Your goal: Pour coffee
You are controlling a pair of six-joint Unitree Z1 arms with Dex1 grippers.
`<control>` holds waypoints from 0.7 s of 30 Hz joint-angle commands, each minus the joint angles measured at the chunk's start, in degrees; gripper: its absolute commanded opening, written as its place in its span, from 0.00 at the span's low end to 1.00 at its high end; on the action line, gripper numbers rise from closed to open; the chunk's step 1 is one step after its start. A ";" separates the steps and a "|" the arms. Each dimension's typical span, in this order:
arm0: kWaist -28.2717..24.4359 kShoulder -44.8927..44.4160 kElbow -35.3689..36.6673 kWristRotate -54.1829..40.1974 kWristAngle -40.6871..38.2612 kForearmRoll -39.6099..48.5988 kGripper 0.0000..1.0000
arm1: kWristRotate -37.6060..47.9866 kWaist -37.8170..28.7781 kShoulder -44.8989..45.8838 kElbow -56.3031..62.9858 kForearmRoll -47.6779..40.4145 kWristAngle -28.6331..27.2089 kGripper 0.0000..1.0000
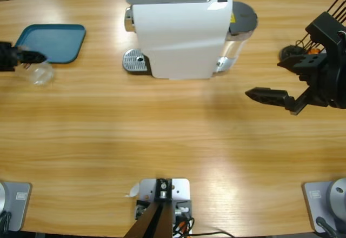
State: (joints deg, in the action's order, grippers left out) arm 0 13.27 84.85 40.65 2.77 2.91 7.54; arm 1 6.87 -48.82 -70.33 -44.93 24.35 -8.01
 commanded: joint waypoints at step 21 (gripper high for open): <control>12.85 21.59 26.94 -48.48 -25.06 15.82 0.00 | 0.78 3.47 -0.77 2.74 -1.90 0.19 0.99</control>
State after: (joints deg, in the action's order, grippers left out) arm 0 23.46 100.56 65.29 -41.55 -21.48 22.24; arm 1 6.93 -46.32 -70.33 -44.48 23.01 -8.02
